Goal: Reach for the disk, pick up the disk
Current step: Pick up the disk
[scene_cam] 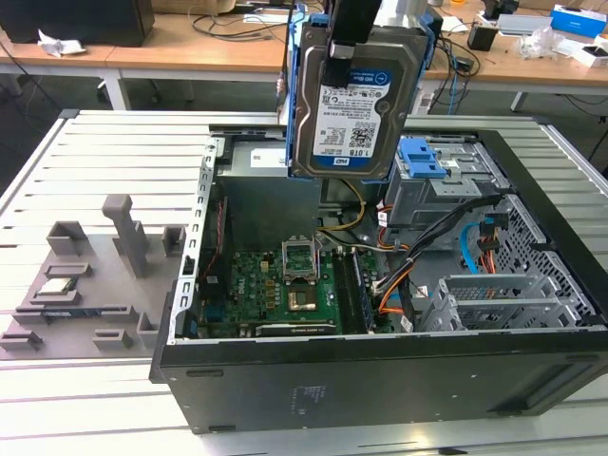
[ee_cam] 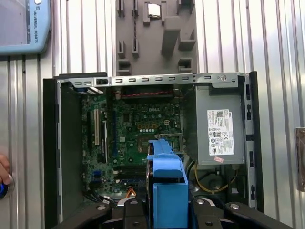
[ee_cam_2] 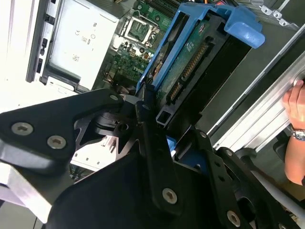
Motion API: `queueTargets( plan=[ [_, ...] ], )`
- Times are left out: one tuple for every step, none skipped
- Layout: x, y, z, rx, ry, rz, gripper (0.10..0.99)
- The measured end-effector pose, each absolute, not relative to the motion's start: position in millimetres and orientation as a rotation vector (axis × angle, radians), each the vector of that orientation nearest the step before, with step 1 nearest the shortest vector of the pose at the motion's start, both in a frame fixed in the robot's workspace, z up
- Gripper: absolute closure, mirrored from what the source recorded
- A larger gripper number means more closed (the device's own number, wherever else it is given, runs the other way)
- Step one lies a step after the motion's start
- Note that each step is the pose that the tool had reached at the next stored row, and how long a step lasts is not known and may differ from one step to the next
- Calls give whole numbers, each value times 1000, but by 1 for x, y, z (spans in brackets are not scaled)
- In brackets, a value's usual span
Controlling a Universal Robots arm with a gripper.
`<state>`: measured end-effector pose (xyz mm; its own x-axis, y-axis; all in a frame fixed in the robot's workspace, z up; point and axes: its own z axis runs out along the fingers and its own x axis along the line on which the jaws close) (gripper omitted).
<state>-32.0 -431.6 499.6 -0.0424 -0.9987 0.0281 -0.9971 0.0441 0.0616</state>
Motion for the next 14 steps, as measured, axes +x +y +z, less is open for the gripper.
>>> queueTargets(
  plan=[
    [-32,-433,500,2129,-2223,-39,722],
    [-32,-434,500,2129,-2223,-39,722],
    [-32,-435,500,2129,-2223,-39,722],
    [-32,-437,500,2129,-2223,-39,722],
    [-32,-440,500,2129,-2223,-39,722],
    [-32,-442,500,2129,-2223,-39,722],
    [-32,-444,500,2129,-2223,-39,722],
    [-32,-448,499,2129,-2223,-39,722],
    [-32,-451,500,2129,-2223,-38,722],
    [-32,-453,499,2129,-2223,-39,722],
    [-32,-456,499,2129,-2223,-38,722],
    [-32,-463,499,2129,-2223,-38,722],
    [-32,-477,499,2129,-2223,-38,722],
    [-32,-490,499,2128,-2223,-37,722]
  ],
)
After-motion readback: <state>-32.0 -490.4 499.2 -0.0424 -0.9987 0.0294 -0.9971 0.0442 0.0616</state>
